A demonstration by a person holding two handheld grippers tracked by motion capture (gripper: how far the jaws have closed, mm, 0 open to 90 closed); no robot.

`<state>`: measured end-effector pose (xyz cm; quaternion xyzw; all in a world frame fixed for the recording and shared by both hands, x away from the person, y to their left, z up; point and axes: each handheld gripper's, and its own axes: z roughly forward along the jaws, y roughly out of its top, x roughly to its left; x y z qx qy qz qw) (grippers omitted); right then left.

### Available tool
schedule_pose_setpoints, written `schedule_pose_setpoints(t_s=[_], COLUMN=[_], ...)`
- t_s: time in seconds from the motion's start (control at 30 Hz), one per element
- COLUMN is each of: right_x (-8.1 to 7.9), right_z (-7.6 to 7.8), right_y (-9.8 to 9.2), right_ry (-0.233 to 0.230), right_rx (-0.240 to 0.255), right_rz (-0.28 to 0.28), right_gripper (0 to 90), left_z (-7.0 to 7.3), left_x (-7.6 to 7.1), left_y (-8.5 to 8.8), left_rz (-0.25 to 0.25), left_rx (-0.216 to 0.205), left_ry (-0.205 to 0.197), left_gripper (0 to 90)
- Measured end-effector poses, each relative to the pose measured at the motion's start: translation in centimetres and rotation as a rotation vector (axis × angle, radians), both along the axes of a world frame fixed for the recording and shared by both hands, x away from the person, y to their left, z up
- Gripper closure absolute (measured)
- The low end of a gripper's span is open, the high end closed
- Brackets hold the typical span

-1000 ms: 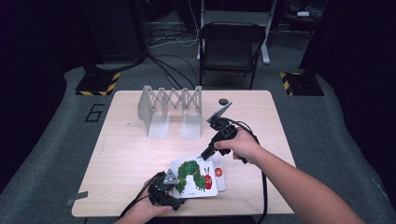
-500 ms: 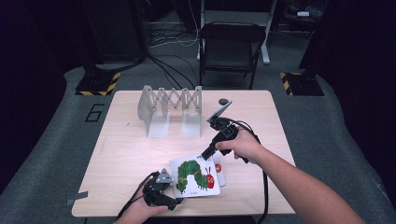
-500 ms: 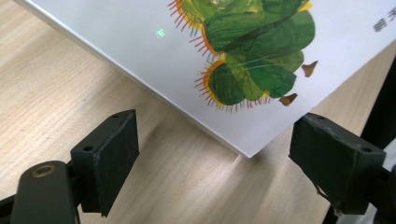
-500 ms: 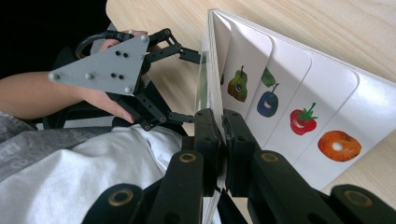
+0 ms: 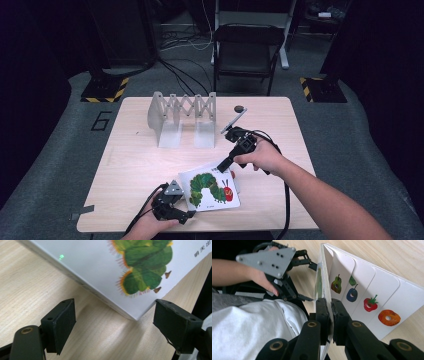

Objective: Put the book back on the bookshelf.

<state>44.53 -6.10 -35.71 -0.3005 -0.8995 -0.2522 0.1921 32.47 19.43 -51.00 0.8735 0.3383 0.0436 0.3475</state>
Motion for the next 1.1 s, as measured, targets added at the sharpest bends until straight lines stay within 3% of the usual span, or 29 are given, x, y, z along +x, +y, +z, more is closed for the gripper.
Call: schedule_pose_setpoints(t_s=[0.13,0.17,0.23,0.27,0.3,0.43,0.53,0.57,0.67,0.77,0.83,0.87,1.1], right_x=[-0.3,-0.4,-0.7,-0.7,-1.0,-1.3,-1.4,-1.5,-1.5,-1.7,-1.8,-1.8,-2.0], right_z=[0.1,0.1,0.3,0.3,0.3,0.3,0.2,0.2,0.1,-0.1,-0.1,-0.2,-0.6], right_y=[-0.1,-0.1,-0.2,-0.2,-0.3,-0.5,-0.6,-0.7,-0.8,-1.2,-1.3,-1.3,-1.8], right_ry=[-0.037,-0.074,-0.093,-0.093,-0.126,-0.163,-0.173,-0.18,-0.204,-0.227,-0.221,-0.242,-0.271], right_rx=[0.01,0.015,0.015,0.015,0.032,0.041,0.042,0.043,0.049,0.055,0.044,0.054,0.053], right_rz=[0.048,0.096,0.149,0.149,0.196,0.254,0.264,0.274,0.302,0.316,0.319,0.333,0.361], right_gripper=[85.7,85.7,85.7,85.7,85.8,85.9,85.8,85.7,85.6,85.4,85.3,85.1,84.6], left_z=[-0.1,-0.1,-0.1,-0.1,-0.1,0.0,0.0,0.1,0.2,0.5,0.6,0.6,1.9], left_x=[0.2,0.3,0.3,0.3,0.3,0.3,0.3,0.4,0.4,0.6,0.7,0.7,1.1], left_y=[0.4,0.4,0.3,0.3,0.3,0.2,0.1,0.1,0.0,0.1,0.1,0.0,-0.5], left_rz=[0.015,0.008,0.006,0.006,0.006,0.0,-0.002,-0.014,-0.017,-0.028,-0.023,-0.02,-0.034], left_rx=[-0.026,-0.03,-0.032,-0.032,-0.035,-0.054,-0.063,-0.091,-0.109,-0.129,-0.133,-0.135,-0.146], left_ry=[0.0,-0.001,-0.001,-0.001,-0.003,-0.006,-0.003,0.0,-0.004,-0.023,-0.027,-0.027,-0.064], left_gripper=[19.3,19.3,19.2,19.3,19.3,20.5,22.1,24.1,25.3,26.6,27.2,27.5,29.5])
